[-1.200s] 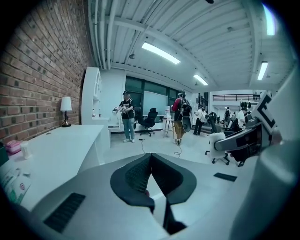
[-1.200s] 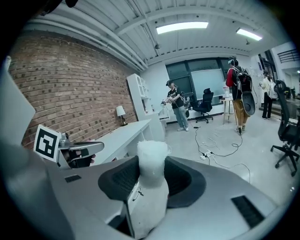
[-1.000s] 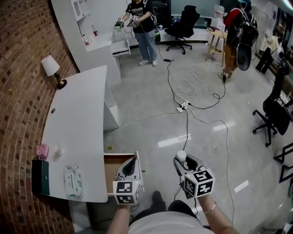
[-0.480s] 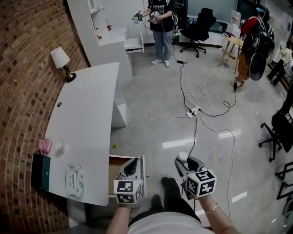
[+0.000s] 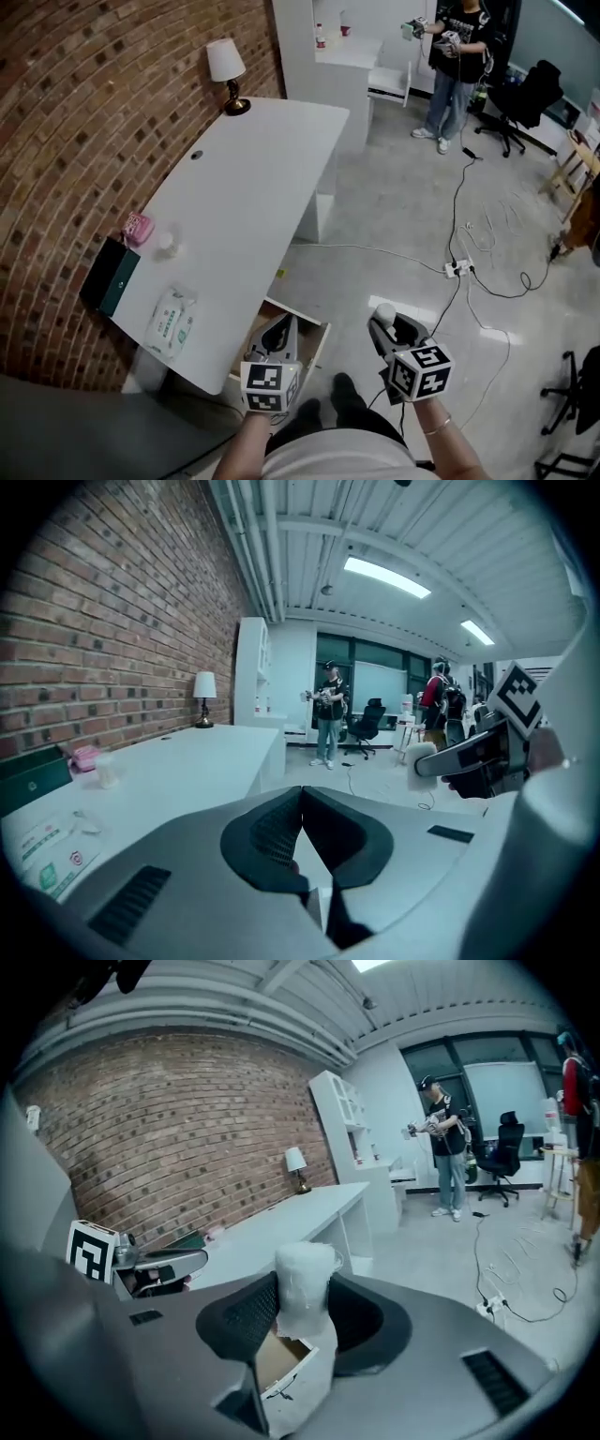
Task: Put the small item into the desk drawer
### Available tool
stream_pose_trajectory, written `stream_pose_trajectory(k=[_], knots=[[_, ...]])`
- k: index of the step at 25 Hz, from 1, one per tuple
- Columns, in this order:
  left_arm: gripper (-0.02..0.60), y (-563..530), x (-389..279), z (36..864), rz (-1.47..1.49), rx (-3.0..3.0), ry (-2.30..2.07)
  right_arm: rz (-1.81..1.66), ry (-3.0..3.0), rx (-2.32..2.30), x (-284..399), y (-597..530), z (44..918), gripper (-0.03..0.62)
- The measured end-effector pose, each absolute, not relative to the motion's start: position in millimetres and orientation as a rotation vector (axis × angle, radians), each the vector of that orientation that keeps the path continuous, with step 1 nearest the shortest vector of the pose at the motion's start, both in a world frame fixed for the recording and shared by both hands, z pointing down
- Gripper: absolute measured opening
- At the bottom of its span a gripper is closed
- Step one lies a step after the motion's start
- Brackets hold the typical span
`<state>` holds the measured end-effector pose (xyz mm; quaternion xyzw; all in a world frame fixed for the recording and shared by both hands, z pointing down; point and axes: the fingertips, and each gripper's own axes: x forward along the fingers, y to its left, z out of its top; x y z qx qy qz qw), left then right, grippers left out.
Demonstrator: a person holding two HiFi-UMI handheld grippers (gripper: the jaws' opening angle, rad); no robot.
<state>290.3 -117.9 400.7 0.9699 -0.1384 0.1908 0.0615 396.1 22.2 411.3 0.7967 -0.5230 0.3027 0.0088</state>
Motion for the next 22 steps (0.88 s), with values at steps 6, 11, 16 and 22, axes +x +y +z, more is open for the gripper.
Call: stream_pose_trajectory(k=[6,11,16,22], knots=[[0.021,-155.9,250.2,408.9,0.57,2.817,-0.769,0.959,-1.85,2.23,389.8,-40.4,424.4,0.169],[0.021,-175.9,203.7,416.7,0.564,2.686,-1.035,0.98,-2.01,1.97,360.5,-85.6,440.1,0.169],[0.021,-188.1,149.2,425.3,0.541,2.544,-1.269,0.968,-2.118,1.741,317.7,-120.4,455.9,0.169],[0.021,-181.2,91.9,434.5,0.502,2.387,-1.467,0.939,-2.195,1.487,259.6,-136.7,475.6,0.169]])
